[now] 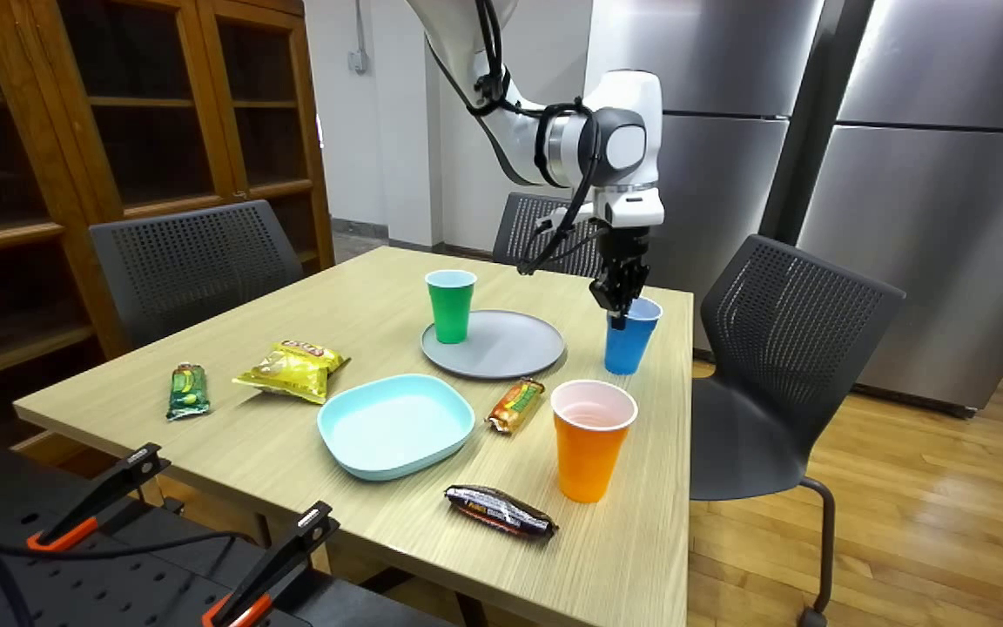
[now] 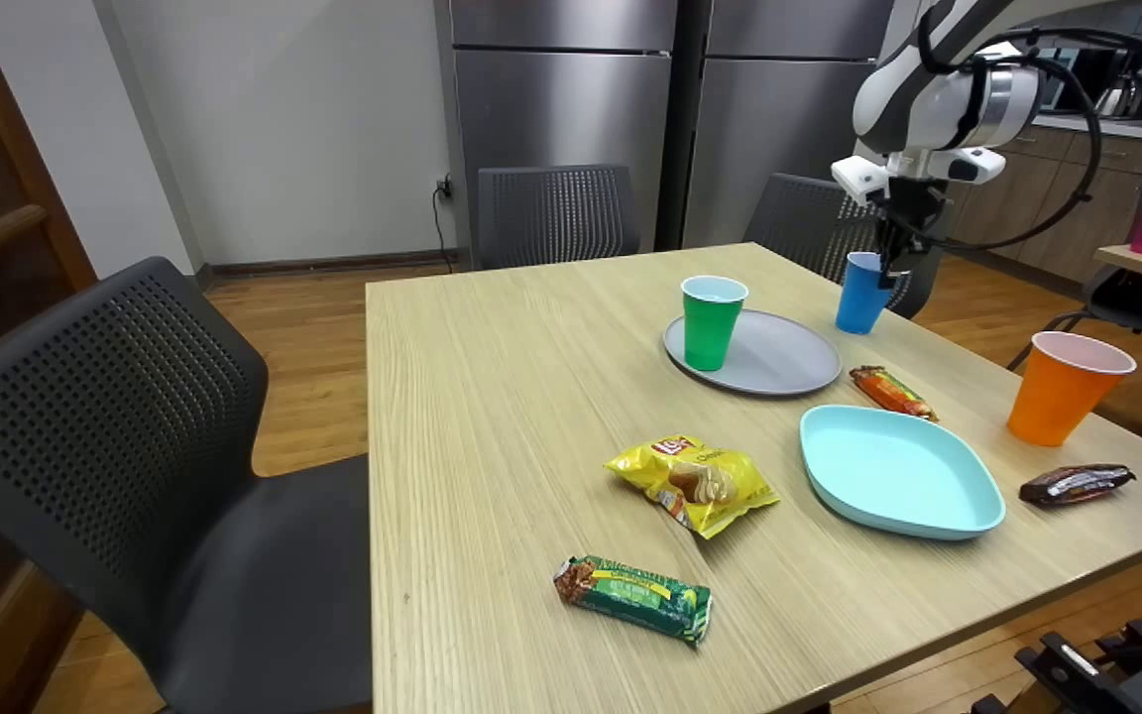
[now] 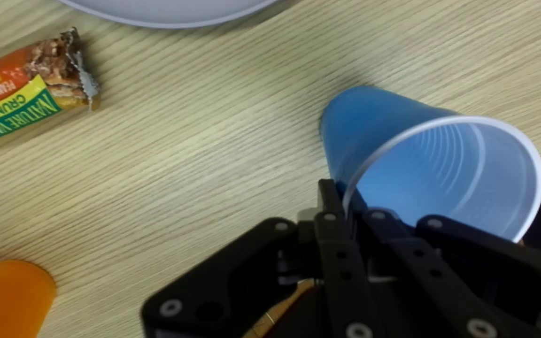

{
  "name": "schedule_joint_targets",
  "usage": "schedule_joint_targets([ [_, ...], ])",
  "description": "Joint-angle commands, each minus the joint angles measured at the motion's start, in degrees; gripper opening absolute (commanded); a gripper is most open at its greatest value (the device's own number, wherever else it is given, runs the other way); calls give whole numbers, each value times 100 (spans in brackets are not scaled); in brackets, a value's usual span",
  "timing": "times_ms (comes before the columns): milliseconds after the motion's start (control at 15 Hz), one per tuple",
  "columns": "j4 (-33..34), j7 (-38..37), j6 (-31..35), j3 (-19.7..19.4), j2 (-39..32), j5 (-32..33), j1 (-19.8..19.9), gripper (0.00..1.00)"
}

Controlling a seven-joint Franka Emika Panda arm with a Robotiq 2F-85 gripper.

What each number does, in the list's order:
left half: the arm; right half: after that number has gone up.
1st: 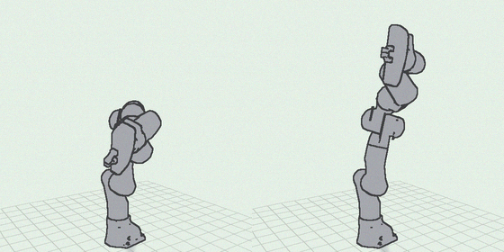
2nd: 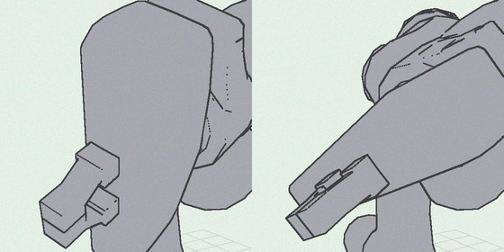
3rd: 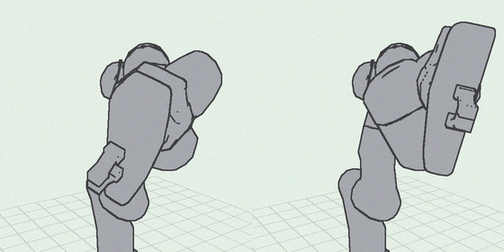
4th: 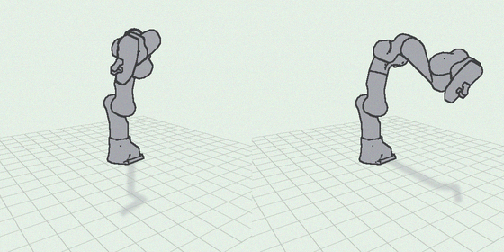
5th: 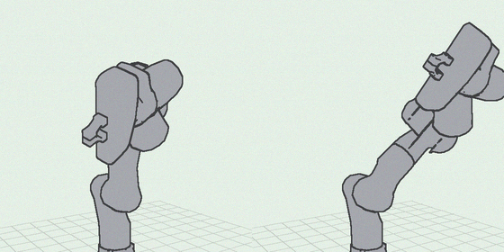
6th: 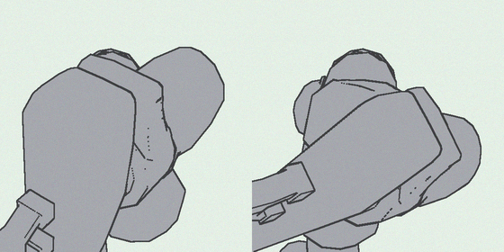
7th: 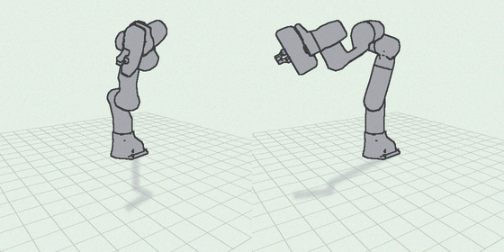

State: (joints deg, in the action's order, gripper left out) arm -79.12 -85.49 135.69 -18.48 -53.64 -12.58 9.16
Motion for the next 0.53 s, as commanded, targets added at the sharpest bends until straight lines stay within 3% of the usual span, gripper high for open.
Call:
schedule_joint_targets([
  [0,-129,-12,150,98,144,138,52,1],
  [467,-880,71,816,75,714,197,-145,1],
])
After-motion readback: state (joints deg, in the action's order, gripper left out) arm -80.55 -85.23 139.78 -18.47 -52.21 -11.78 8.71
